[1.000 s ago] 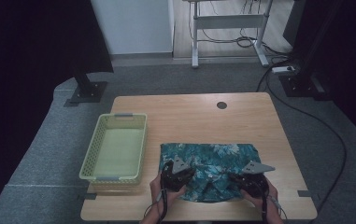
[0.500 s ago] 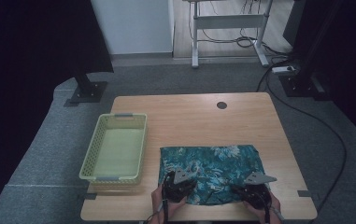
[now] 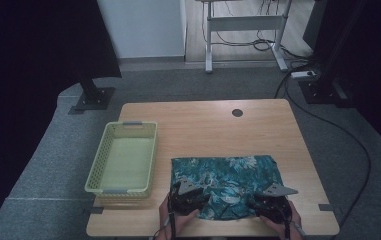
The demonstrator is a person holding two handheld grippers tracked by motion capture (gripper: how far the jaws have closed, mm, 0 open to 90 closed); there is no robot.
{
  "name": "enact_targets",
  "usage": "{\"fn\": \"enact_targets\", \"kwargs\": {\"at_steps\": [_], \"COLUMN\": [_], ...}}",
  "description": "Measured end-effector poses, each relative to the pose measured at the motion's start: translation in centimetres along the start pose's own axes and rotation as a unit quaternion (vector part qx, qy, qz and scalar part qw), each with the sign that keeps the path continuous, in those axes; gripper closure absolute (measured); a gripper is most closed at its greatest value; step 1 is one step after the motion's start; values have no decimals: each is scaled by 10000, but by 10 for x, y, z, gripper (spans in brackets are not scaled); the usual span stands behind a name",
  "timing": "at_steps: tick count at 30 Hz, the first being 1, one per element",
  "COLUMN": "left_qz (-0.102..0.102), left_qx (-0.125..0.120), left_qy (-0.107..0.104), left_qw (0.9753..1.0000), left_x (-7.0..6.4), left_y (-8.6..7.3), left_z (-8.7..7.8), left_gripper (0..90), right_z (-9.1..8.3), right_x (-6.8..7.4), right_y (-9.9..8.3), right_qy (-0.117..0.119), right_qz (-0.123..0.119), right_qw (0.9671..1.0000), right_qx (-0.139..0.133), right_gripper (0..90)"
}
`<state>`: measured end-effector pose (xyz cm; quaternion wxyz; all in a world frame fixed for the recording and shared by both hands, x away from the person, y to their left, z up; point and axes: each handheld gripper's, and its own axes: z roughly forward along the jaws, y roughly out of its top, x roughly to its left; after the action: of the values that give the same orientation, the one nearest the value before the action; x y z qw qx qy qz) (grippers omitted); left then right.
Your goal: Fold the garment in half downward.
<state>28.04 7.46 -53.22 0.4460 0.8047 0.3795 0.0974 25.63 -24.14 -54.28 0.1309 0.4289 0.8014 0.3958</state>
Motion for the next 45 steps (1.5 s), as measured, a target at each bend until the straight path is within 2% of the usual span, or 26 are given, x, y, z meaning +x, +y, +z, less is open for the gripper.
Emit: {"fn": "enact_targets", "kwargs": {"at_steps": [3, 6, 10, 14, 19, 22, 26, 28, 34, 39, 45], "left_qz": [-24, -145, -262, -335, -453, -465, -372, -326, -237, -148, -95], "left_qx": [-58, -128, -93, 51, 169, 112, 88, 102, 128, 153, 174], "left_qy": [110, 215, 397, 555, 586, 571, 594, 591, 604, 629, 694], "left_qw": [9999, 9996, 9988, 9979, 9971, 9972, 9975, 9977, 9978, 9978, 9974], "left_x": [7, 18, 31, 42, 49, 50, 50, 50, 49, 47, 44], "left_y": [3, 3, -1, -8, -20, -23, -26, -27, -27, -28, -28], "left_z": [-9, -16, -20, -16, -10, -12, -13, -15, -15, -15, -14], "left_gripper": [565, 549, 536, 530, 526, 530, 531, 540, 538, 537, 538], "right_z": [-4, -6, -1, 13, 37, 50, 61, 67, 68, 67, 66], "right_x": [1, 5, 17, 35, 60, 73, 80, 81, 83, 84, 81], "right_y": [6, 13, 23, 33, 38, 39, 39, 36, 29, 27, 23], "right_qy": [-106, -142, -74, 62, 307, 362, 317, 270, 227, 168, 266], "right_qz": [12, -47, -174, -337, -503, -612, -656, -588, -555, -679, -665], "right_qw": [9999, 9996, 9994, 9990, 9980, 9974, 9973, 9978, 9982, 9975, 9974], "right_qx": [-134, -223, -290, -272, -226, -121, 5, 120, 55, 19, -100], "right_gripper": [506, 495, 483, 474, 469, 463, 463, 462, 461, 464, 466]}}
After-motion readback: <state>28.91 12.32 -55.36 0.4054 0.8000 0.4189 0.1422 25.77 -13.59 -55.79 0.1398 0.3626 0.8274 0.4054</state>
